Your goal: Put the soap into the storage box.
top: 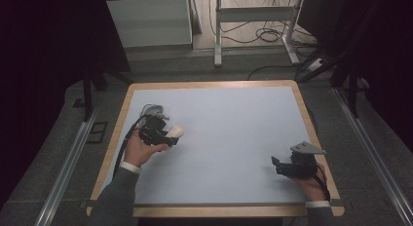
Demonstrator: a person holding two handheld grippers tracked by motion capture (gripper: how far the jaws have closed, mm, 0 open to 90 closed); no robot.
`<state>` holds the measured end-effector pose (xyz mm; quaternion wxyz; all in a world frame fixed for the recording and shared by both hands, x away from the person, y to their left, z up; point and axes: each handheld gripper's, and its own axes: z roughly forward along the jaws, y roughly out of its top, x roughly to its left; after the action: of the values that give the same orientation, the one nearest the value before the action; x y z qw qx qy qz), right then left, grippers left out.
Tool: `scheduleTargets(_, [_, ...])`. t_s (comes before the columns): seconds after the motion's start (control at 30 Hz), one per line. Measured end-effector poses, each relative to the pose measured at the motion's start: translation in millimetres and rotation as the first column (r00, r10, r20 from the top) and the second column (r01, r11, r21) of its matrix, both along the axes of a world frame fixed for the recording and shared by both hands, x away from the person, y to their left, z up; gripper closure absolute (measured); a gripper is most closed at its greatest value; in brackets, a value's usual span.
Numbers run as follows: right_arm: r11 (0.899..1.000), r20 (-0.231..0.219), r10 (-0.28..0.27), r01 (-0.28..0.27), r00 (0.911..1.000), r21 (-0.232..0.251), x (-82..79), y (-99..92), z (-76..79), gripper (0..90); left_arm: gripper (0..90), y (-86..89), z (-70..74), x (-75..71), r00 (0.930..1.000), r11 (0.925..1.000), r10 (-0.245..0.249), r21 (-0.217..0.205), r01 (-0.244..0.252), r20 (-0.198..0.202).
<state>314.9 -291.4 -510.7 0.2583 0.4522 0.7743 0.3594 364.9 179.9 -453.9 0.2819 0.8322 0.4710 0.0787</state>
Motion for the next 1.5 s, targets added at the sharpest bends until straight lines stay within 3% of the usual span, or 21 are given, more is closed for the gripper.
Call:
scheduleTargets(0.3, [1.0, -0.002, -0.001, 0.001, 1.0, 0.0, 0.2, -0.1, -0.3, 11.0, 49.3, 9.5, 4.2, 13.6, 0.9997, 0.9997, 0.023, -0.005, -0.023, -0.004])
scheduleTargets(0.57, [1.0, -0.004, -0.004, 0.004, 1.0, 0.0, 0.5, -0.6, -0.7, 11.0, 49.3, 18.8, 7.9, 25.5, 0.9975, 0.9974, 0.071, -0.014, -0.07, 0.007])
scheduleTargets(0.77, [1.0, -0.005, 0.001, -0.001, 1.0, -0.004, 0.4, 0.9, -1.1, 11.0, 49.3, 28.6, 8.2, 37.2, 0.9931, 0.9931, 0.117, -0.008, -0.117, -0.006])
scheduleTargets(1.17, [1.0, -0.008, -0.003, 0.003, 1.0, -0.006, 1.0, 0.3, -2.1, 11.1, 49.3, 49.0, 2.3, 64.0, 0.9805, 0.9811, 0.193, 0.002, -0.193, -0.034])
scheduleTargets(1.5, [1.0, -0.009, -0.005, 0.005, 0.9999, -0.007, 1.4, -0.6, -2.7, 11.0, 49.3, 61.9, -7.7, 79.2, 0.9598, 0.9604, 0.277, -0.016, -0.278, -0.043])
